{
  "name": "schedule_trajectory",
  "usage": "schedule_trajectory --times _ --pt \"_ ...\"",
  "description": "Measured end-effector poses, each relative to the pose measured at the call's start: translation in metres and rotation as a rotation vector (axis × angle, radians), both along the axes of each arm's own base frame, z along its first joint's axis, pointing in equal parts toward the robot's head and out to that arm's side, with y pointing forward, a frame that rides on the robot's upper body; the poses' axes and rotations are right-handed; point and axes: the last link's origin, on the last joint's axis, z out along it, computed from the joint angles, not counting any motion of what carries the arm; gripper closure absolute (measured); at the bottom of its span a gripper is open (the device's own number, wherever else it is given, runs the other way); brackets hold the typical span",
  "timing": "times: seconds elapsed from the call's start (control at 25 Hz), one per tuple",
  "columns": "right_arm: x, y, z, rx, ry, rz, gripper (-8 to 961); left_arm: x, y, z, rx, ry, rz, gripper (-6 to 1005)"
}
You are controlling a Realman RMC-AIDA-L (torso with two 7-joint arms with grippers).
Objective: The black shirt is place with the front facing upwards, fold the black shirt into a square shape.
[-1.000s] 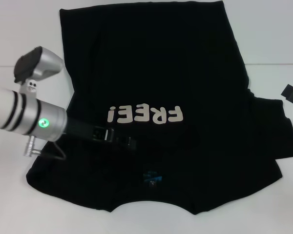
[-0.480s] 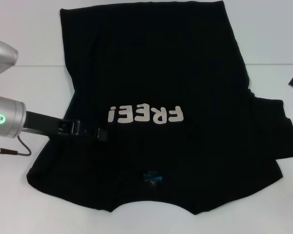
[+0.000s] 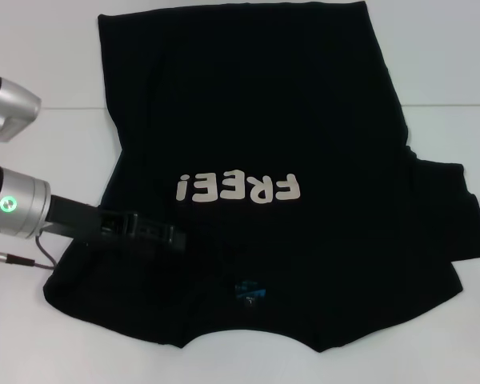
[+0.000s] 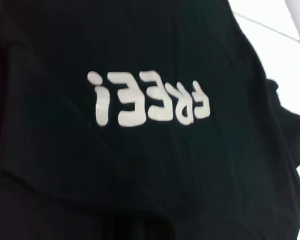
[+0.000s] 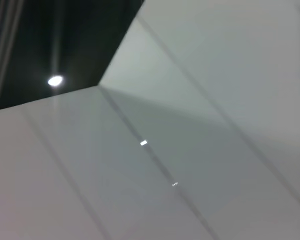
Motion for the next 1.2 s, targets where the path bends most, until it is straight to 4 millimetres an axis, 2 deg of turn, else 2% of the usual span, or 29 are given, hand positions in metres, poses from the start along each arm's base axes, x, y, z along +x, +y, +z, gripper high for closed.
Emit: schedule_trajectory --times 0.52,0.92,1.2 --pt "0.004 0.003 -0.020 0.071 -0.109 -0.036 29 0.007 0.011 -0.026 -0.001 0.058 0.007 262" --pt "0.007 0.002 -0.026 0.078 -0.128 -0.055 29 0.012 0.023 -0.032 0.040 0.124 -0.019 265" --pt "0.010 0.003 -0.027 0.083 -0.136 -0.074 29 0.015 0.025 -0.042 0.053 0.132 -0.022 266"
